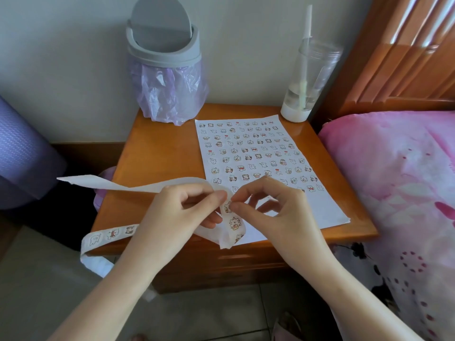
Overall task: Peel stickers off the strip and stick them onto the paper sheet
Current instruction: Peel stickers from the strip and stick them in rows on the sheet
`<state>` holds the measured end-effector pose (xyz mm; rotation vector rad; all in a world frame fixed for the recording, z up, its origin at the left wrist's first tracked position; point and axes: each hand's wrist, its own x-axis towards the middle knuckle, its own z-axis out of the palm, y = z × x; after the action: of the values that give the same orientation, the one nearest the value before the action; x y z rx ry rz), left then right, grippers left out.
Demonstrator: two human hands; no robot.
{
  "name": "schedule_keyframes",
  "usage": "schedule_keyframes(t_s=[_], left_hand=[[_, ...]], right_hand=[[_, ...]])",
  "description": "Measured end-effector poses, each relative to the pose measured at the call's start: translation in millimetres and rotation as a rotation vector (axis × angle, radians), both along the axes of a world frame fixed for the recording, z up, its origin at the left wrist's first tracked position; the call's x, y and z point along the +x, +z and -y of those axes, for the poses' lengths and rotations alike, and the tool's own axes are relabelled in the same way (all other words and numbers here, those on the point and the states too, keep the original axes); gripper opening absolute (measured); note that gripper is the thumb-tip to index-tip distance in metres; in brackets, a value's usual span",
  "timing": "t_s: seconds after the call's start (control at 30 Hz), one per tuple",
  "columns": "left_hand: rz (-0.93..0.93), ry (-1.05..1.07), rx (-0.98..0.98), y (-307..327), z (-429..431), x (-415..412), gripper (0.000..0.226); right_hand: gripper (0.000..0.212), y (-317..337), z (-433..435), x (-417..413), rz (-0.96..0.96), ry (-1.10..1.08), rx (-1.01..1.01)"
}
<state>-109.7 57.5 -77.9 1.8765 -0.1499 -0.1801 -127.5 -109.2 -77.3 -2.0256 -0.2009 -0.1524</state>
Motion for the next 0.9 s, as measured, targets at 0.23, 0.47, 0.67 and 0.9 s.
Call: schedule_keyframes(t_s=[0.23, 0.47, 0.67, 0.9], left_hand=[[-0.009, 0.034, 0.024, -1.2, 0.6, 1.2, 0.017], [0.022, 0.041, 0.137, -5.9, -0.8, 1.0, 0.012], [0.010, -0.005, 0.243, -12.7, -1.8, 1.9, 0.012], [0.036, 0.013, 0.297, -15.8, -1.7, 3.3, 0.012]], right_hand=[[0.020, 0.5, 1.3, 0.0, 0.041, 0.023, -0.118], [0.019, 24.1, 31.9, 10.7, -0.078, -0.020, 0.036], [0.006, 13.3, 72.8, 30.3, -0.370, -0.132, -0.129], [0.006, 6.0, 75.6, 32.9, -0.433, -0.085, -0.155]])
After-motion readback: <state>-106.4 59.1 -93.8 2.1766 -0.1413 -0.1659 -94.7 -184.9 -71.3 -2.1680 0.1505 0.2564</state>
